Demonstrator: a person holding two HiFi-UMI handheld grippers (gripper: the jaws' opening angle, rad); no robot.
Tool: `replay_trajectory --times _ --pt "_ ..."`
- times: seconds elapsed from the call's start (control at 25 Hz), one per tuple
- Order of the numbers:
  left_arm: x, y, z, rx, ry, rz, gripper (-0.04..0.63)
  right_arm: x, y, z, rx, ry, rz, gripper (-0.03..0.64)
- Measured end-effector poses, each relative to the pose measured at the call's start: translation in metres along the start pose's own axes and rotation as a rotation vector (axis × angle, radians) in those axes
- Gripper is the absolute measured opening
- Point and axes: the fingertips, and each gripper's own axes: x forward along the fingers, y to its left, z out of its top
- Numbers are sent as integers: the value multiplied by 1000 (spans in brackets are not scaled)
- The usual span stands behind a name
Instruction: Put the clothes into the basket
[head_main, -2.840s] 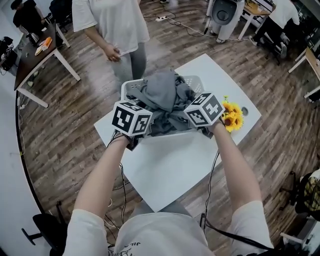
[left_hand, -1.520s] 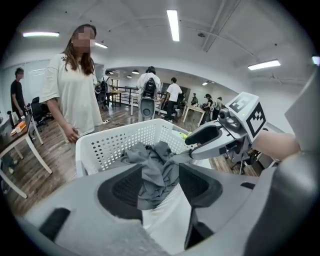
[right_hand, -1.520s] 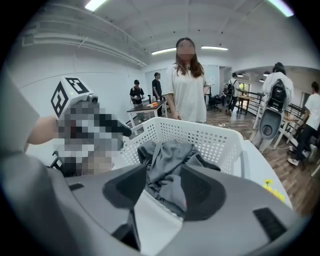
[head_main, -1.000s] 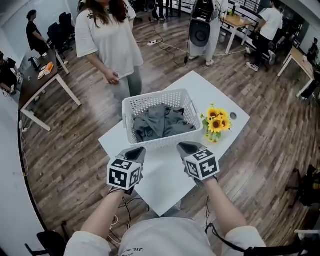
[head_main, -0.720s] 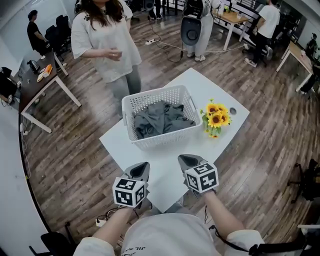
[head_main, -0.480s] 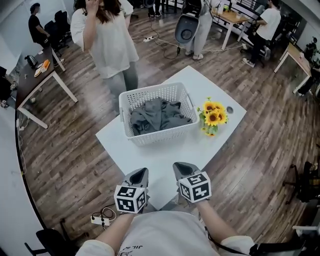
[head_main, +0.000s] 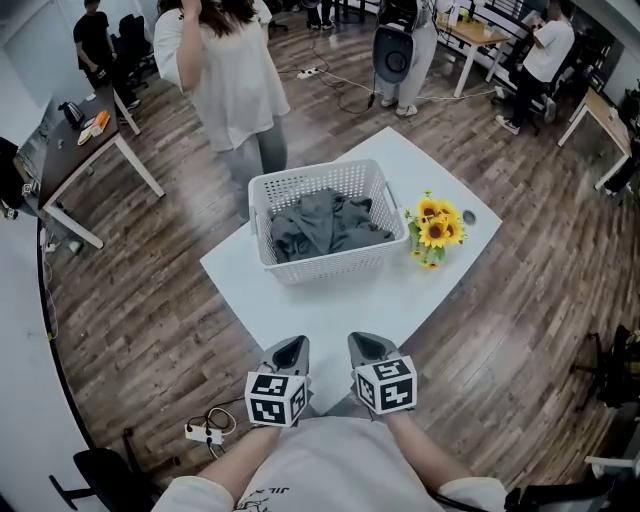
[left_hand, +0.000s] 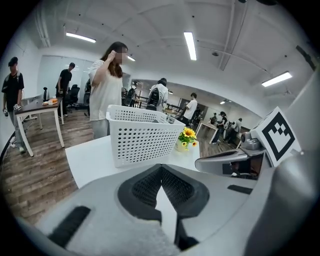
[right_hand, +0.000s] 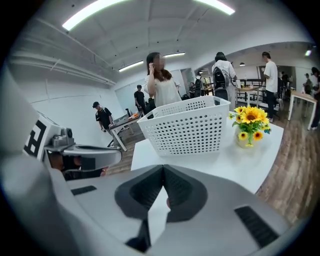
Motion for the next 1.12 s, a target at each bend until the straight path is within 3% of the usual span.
replay_trajectory --times 1.12 --pt "-2 1 -8 -17 22 -22 12 -2 9 -4 -35 -1 -4 15"
